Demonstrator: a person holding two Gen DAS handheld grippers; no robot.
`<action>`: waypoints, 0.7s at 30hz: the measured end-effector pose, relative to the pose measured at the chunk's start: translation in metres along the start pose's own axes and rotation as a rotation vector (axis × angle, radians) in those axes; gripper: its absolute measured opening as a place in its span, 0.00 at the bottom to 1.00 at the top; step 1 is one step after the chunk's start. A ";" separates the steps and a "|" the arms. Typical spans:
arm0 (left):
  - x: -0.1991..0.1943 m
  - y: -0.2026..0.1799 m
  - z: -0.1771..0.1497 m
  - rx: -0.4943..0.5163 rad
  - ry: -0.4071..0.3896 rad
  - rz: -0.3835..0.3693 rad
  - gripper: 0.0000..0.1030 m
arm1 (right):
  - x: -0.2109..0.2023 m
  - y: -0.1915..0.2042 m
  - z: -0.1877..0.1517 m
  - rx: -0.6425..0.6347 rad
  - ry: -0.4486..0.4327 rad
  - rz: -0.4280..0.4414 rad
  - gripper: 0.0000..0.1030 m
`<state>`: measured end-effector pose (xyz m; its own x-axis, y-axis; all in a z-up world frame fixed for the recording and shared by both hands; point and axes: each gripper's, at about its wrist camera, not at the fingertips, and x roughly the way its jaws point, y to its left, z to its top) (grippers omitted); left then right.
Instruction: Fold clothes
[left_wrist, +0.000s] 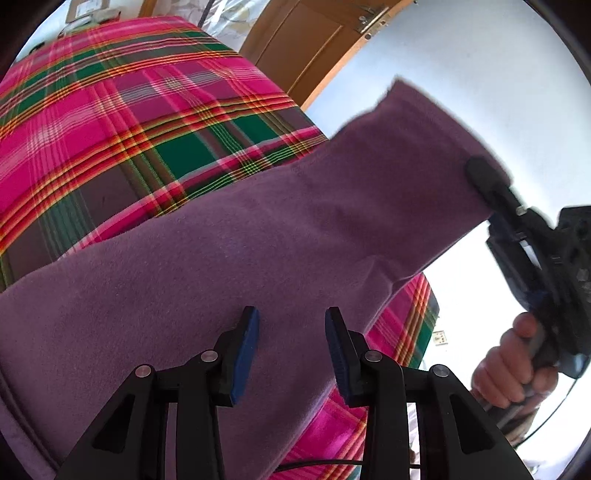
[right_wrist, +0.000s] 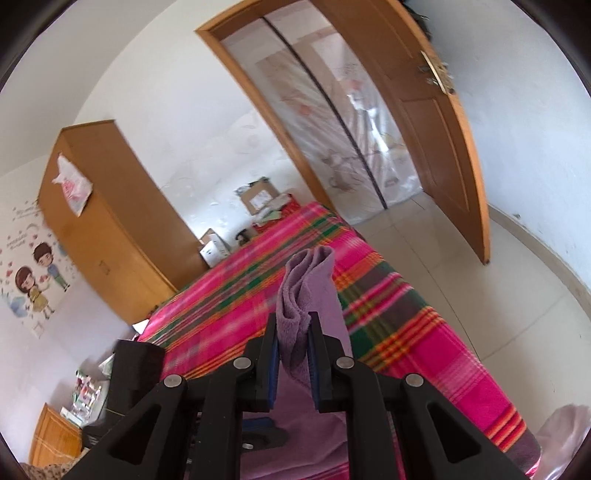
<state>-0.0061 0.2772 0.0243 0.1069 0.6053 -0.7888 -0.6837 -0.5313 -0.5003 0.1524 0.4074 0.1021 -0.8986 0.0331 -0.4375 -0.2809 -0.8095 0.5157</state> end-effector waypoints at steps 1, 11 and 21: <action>-0.001 0.001 0.000 0.000 -0.002 -0.001 0.37 | -0.001 0.007 0.001 -0.011 -0.005 0.006 0.13; 0.004 -0.004 -0.002 -0.065 -0.007 -0.076 0.38 | -0.008 0.031 0.005 -0.040 -0.020 -0.012 0.13; 0.019 -0.018 -0.003 -0.050 -0.019 -0.119 0.38 | -0.006 0.026 0.001 -0.010 -0.008 -0.008 0.13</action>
<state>0.0102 0.2966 0.0168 0.1714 0.6765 -0.7162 -0.6297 -0.4839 -0.6078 0.1503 0.3864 0.1188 -0.8991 0.0444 -0.4356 -0.2849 -0.8147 0.5050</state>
